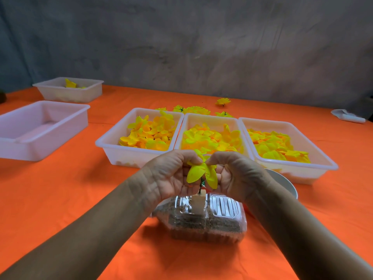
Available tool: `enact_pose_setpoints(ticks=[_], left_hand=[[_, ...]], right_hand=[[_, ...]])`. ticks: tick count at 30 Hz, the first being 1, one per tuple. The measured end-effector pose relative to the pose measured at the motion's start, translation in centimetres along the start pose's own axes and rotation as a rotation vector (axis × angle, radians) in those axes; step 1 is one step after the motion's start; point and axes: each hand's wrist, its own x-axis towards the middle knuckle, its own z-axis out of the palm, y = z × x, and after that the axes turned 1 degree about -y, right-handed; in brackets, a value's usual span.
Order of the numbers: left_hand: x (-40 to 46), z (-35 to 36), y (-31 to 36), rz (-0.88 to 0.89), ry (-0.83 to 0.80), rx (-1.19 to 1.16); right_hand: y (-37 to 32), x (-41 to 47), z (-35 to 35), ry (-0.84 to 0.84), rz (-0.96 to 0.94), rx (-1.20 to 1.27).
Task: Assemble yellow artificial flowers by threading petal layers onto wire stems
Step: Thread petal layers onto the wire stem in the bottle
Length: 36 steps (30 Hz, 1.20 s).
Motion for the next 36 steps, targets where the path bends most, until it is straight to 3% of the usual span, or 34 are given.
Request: enact_pose_setpoints(ticks=[9, 15, 21, 31, 36], left_hand=[[-0.11, 0.03, 0.06, 0.006, 0.027, 0.031], [-0.1, 0.43, 0.13, -0.001, 0.014, 0.002], [-0.13, -0.34, -0.11, 0.003, 0.02, -0.005], [-0.46, 0.1, -0.2, 0.037, -0.016, -0.022], [-0.75, 0.07, -0.14, 0.082, 0.007, -0.027]], right_hand=[[0.23, -0.33, -0.3, -0.009, -0.116, -0.044], [0.33, -0.07, -0.38, -0.009, 0.008, 0.041], [0.8, -0.28, -0.27, -0.032, -0.138, 0.045], [0.42, 0.07, -0.21, -0.022, 0.029, 0.048], [0.55, 0.13, 0.1, -0.035, -0.026, 0.068]])
